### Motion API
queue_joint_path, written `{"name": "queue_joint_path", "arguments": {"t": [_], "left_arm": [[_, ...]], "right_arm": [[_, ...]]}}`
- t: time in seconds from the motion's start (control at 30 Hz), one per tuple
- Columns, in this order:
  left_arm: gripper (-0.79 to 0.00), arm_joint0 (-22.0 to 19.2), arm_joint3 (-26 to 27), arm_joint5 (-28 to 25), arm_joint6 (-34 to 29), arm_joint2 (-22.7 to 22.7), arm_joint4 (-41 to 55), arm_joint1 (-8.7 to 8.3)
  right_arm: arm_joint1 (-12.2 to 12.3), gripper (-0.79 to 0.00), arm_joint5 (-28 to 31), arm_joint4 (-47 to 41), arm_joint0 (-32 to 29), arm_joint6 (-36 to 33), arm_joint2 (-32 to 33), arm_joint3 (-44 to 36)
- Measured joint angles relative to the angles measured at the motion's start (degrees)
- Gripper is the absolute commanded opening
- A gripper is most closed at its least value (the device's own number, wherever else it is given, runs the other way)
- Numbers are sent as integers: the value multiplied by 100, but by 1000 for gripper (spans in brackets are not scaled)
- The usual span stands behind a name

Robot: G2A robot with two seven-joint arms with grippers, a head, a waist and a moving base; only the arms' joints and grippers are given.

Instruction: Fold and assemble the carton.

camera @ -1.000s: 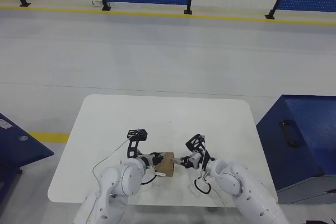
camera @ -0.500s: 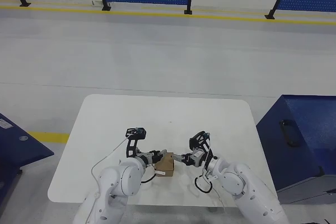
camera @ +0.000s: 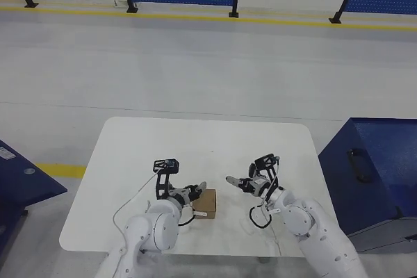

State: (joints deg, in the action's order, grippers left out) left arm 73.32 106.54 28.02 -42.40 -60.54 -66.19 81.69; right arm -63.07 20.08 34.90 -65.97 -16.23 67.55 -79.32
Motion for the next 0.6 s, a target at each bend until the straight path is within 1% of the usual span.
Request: {"name": "queue_joint_path", "arguments": {"t": [0.07, 0.1, 0.17, 0.2, 0.27, 0.3, 0.37, 0.4, 0.53, 0.6], "left_arm": [[0, 397, 180, 176, 629, 157, -160, 9], [0, 672, 258, 304, 1061, 260, -231, 18], [0, 1049, 287, 464, 1727, 431, -324, 35], [0, 1259, 244, 545, 2178, 553, -387, 49], [0, 1504, 71, 674, 2930, 764, -613, 76], [0, 1612, -117, 733, 3404, 918, -730, 101], [0, 1652, -504, 805, 4037, 1115, -877, 146], [0, 1613, -780, 787, 4305, 1222, -859, 182], [0, 1386, -1275, 584, 4573, 1384, -418, 295], [0, 1243, -1493, 493, 4675, 1463, -465, 335]], "right_arm": [[26, 0, 175, -197, 51, -71, 180, 203], [32, 0, 253, -264, 82, -70, 254, 328], [23, 0, 320, -511, 116, -85, 313, 493], [10, 0, 338, -768, 144, -164, 332, 589], [-4, 0, 370, -1115, 201, -349, 343, 701], [-9, 0, 418, -1260, 243, -481, 339, 766], [-11, 0, 517, -1363, 305, -642, 327, 868], [-14, 0, 572, -1381, 337, -700, 319, 933], [-24, 0, 695, -1415, 418, -795, 288, 1106], [-31, 0, 726, -1428, 451, -818, 274, 1187]]}}
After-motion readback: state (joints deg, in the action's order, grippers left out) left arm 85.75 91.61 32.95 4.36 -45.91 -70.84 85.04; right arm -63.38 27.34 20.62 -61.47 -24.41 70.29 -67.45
